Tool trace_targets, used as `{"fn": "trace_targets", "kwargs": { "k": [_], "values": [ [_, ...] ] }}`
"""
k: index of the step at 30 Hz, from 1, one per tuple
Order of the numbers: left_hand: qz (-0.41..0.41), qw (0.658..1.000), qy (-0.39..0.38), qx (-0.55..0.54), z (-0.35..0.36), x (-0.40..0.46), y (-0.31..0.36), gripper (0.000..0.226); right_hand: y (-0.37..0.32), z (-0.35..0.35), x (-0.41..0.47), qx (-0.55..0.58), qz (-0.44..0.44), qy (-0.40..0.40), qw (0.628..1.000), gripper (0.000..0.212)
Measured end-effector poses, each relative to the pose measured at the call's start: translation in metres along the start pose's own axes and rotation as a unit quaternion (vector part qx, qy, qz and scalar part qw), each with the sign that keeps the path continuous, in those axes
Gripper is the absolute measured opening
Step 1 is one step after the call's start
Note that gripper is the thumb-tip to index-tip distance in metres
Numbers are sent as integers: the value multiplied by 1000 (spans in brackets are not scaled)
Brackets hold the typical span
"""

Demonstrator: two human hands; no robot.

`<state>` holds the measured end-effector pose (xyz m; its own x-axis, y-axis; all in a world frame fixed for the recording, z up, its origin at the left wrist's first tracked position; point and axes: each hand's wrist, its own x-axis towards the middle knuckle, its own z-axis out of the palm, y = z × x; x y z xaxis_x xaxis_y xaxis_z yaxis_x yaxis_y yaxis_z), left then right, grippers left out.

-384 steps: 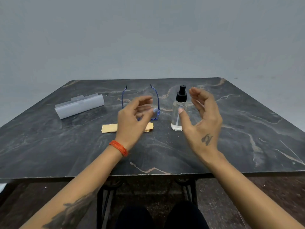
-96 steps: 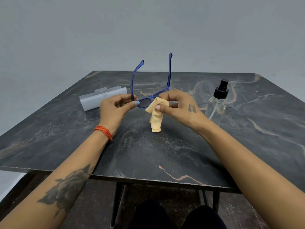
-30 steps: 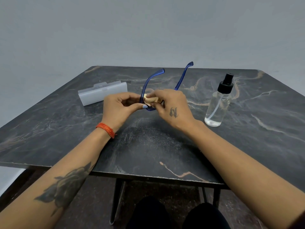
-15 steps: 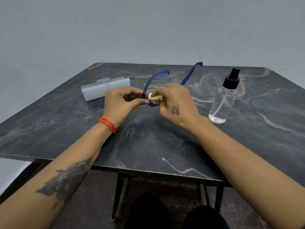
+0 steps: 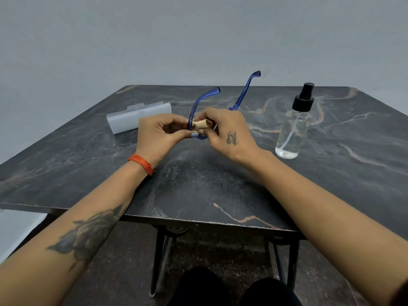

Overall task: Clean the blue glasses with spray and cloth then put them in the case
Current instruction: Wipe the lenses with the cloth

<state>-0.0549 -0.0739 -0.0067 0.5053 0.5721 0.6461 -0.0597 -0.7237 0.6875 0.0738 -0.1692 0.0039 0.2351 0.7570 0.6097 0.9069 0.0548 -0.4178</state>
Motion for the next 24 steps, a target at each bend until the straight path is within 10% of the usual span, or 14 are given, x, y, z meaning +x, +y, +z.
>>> {"fn": "trace_targets", "kwargs": {
  "k": [15,24],
  "values": [
    [13,1000,8,13,-1,2,-5,23,-4,-4,-4,-115,-28,50,992,17],
    [40,998,12,37,-2,3,-6,23,1,1,0,37,21,16,999,17]
  ]
}}
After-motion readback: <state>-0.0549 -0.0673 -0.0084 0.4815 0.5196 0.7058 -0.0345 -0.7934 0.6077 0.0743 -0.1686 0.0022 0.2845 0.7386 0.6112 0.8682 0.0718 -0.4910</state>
